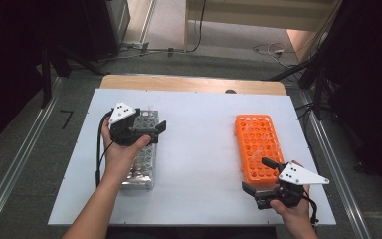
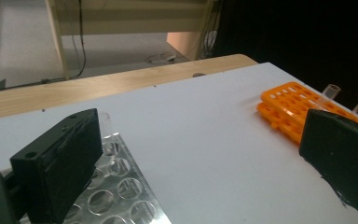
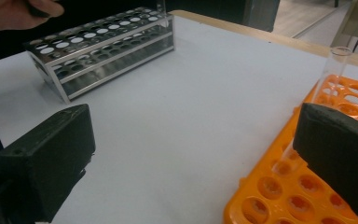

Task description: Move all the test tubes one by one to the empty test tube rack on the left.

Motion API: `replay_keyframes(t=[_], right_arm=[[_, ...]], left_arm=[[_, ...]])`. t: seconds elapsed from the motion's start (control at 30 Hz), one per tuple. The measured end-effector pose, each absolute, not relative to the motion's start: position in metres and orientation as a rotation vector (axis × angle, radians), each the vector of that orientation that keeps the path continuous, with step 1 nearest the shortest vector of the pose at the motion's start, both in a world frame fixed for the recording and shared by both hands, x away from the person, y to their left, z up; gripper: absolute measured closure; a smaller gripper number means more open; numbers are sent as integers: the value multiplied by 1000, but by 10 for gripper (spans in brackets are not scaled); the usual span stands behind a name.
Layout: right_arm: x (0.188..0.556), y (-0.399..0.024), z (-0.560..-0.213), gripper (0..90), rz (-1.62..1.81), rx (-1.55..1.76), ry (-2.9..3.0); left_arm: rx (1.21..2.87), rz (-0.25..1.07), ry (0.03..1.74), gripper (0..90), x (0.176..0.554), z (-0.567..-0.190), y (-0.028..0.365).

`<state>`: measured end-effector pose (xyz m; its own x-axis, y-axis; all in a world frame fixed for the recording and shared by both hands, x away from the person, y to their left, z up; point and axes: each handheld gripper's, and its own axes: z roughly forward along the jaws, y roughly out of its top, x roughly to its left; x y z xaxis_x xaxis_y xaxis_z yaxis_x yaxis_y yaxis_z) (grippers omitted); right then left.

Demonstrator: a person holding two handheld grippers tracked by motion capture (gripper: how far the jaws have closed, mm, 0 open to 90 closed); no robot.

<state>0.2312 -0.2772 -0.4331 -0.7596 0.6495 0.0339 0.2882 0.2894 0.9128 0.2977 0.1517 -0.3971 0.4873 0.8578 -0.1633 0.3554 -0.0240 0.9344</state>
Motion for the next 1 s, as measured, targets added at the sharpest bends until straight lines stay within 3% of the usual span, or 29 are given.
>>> replay_keyframes(t=[0.7, 1.0], right_arm=[[254, -326, -436, 0, 1412, 1008, 2092], [272, -338, -448, 76, 1371, 1101, 2043]], left_arm=[[1644, 520, 950, 0, 231, -412, 132], [1656, 495, 940, 0, 227, -418, 127]])
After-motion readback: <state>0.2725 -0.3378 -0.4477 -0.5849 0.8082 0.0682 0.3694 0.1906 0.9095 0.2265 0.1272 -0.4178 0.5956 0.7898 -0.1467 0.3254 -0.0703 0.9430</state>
